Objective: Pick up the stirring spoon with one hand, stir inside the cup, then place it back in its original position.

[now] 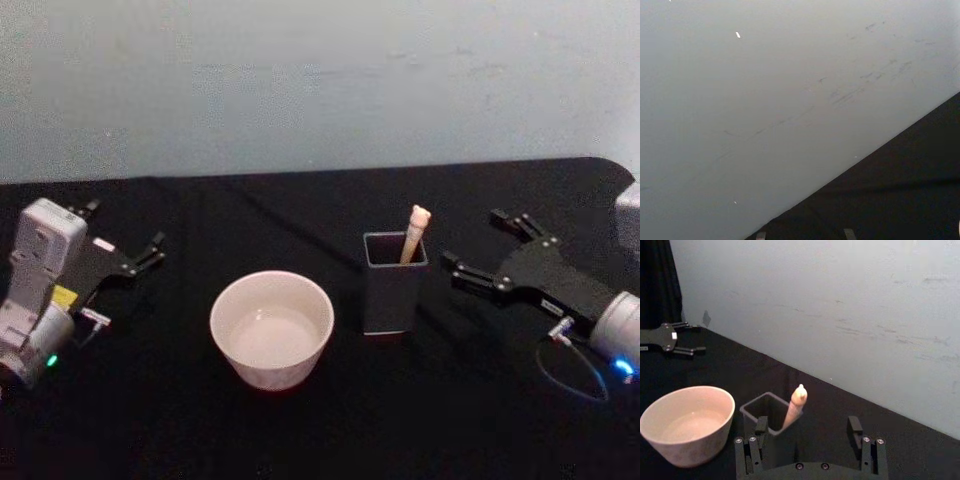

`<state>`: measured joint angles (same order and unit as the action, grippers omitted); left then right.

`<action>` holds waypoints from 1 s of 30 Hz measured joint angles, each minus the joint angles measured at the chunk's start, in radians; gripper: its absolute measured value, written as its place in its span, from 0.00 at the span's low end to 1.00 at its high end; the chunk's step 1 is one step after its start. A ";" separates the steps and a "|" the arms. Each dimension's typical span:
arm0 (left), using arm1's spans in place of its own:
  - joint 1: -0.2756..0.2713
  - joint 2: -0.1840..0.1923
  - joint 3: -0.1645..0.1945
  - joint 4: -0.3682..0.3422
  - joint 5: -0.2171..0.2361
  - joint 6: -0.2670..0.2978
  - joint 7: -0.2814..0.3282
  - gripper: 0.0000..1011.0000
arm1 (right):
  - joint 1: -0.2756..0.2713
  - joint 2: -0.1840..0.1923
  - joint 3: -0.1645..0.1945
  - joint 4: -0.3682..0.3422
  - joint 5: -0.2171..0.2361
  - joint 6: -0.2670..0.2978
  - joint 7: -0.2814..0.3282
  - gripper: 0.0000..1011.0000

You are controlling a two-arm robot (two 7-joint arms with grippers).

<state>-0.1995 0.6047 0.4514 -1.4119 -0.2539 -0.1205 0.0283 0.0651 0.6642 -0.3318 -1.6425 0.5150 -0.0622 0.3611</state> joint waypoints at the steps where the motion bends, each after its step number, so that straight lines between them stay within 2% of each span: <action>1: 0.000 0.000 0.000 0.000 0.000 0.000 0.000 0.99 | 0.014 -0.013 -0.004 0.010 0.000 0.009 0.004 0.99; 17: 0.000 0.000 0.000 0.000 0.000 0.000 0.000 0.99 | 0.132 -0.131 -0.033 0.125 -0.024 0.076 0.046 0.99; 30: 0.000 0.000 0.000 0.000 0.000 0.000 0.000 0.99 | 0.174 -0.191 -0.030 0.178 -0.042 0.118 0.057 0.99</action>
<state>-0.1995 0.6047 0.4513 -1.4120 -0.2539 -0.1205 0.0283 0.2387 0.4732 -0.3615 -1.4649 0.4727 0.0558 0.4182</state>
